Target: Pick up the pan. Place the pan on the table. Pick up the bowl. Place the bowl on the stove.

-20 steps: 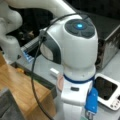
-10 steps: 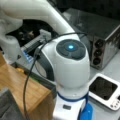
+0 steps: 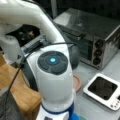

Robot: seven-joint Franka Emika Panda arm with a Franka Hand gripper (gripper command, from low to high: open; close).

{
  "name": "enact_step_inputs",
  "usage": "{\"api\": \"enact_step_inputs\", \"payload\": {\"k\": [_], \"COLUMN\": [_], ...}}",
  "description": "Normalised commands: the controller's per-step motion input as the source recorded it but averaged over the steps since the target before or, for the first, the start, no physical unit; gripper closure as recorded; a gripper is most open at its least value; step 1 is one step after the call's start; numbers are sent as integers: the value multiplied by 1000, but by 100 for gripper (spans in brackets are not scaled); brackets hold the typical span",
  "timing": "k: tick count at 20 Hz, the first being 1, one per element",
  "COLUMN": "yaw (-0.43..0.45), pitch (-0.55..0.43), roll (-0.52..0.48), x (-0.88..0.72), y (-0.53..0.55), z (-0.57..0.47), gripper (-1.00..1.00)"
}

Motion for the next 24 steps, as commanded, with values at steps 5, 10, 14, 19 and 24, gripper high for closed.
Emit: {"api": "enact_step_inputs", "payload": {"k": [5,10,14,19,24], "yaw": [-162,-218,-199,-194,-112], "pitch": [-160,-142,-120,-124,-111], "roll": [9,-3,6,-11,-21], "x": [-154,-18,81,111,196], "y": [33,112,140,35,-101], "z": [-357,-254,-210,-148,-143], "gripper": [-100,-100,-100,-100,-100]}}
